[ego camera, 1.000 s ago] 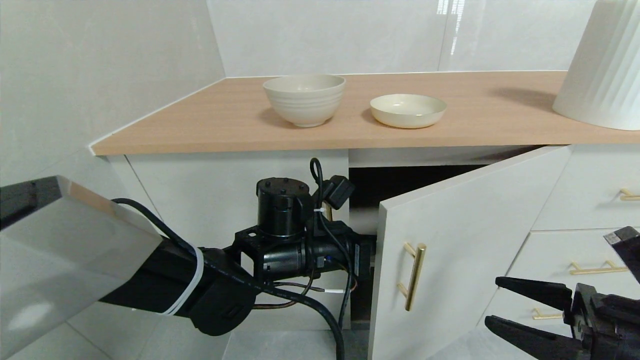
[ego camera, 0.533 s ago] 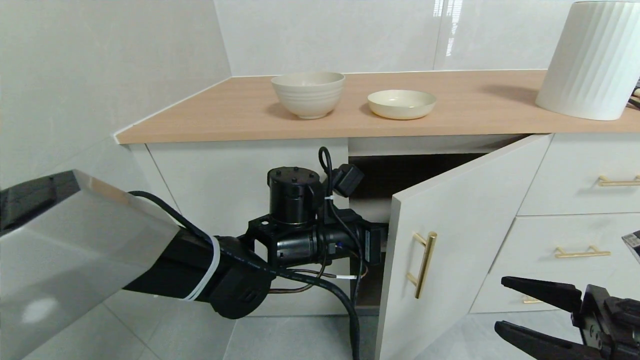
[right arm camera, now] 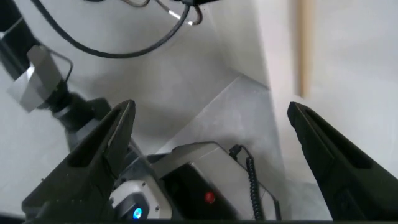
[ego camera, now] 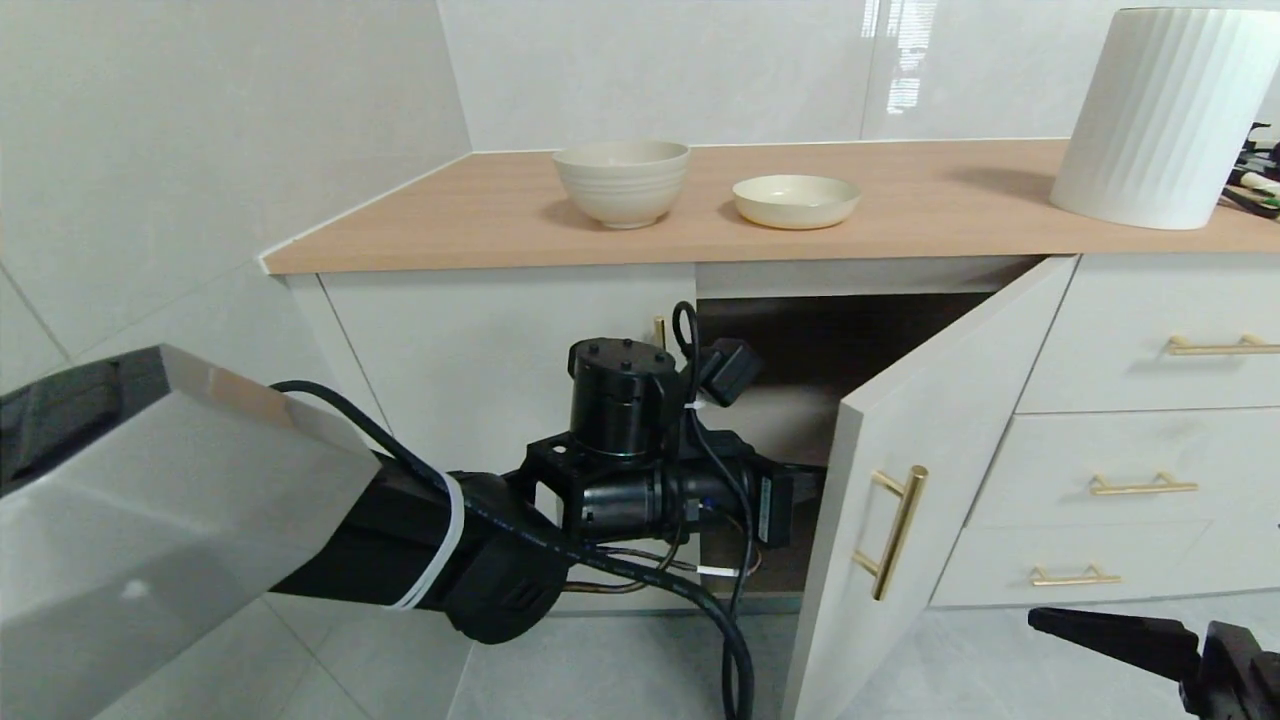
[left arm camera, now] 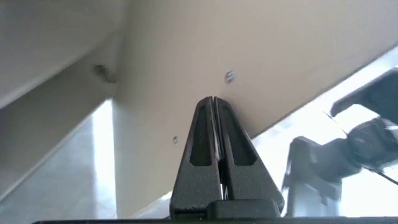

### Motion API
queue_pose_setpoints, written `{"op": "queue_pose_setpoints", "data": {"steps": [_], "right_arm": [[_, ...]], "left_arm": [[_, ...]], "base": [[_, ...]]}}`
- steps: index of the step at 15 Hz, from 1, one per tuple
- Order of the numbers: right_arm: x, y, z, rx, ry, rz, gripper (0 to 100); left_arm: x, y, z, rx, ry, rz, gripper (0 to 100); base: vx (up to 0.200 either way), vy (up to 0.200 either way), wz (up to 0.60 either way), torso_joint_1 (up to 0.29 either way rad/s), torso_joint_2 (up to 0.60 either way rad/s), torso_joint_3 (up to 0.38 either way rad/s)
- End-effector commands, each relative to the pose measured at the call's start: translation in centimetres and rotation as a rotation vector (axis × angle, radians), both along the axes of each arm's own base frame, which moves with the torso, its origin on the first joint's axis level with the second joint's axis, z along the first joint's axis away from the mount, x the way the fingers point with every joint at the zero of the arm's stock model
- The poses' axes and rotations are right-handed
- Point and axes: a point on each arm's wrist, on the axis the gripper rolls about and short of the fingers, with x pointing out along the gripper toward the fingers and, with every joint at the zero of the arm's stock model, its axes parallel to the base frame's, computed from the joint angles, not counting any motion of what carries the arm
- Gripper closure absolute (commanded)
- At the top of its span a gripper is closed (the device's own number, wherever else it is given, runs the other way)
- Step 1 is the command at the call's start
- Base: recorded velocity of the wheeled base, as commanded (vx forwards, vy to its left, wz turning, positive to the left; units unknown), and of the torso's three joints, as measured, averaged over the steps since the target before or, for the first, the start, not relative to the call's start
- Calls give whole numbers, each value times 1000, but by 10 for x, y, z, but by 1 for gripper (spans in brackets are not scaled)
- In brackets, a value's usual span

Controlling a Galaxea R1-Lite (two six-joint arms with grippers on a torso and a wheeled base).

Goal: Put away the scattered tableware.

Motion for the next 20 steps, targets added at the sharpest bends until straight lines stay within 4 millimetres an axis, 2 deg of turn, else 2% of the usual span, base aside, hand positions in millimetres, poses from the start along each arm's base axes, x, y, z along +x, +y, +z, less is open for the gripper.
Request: {"op": "queue_pose_setpoints", "data": {"steps": [1,5,8,11,14,16,17,19,20], "right_arm": [[-14,-7,0,8,-9,1,0],[-28,-14,-1,7,-6,6,0],[-27,-14,0,6,-3,7,0],[-27,-14,-1,2,3,7,0],[-27,-14,-1,2,3,7,0],[-28,-14,-1,5,1,18,0],[-29,-13,-1,9,1,49,0],[-32,-13,-1,22,-1,104,0],[-33,-14,-1,26,-5,113,0]], "left_arm": [[3,-8,8,1,-2,-2,100],[0,-12,6,8,4,-9,100],[2,-14,2,15,11,-8,100],[11,-22,-1,11,5,3,100],[14,-27,-1,6,-3,6,100],[5,-44,2,-10,7,-31,100],[-5,-60,6,-28,17,-67,100],[-37,-91,17,-56,36,-158,100],[-49,-92,25,-65,30,-180,100]], "base": [[0,0,0,0,0,0],[0,0,0,0,0,0],[0,0,0,0,0,0],[-200,0,0,7,7,-1],[0,0,0,0,0,0],[0,0,0,0,0,0],[0,0,0,0,0,0],[0,0,0,0,0,0],[0,0,0,0,0,0]]}}
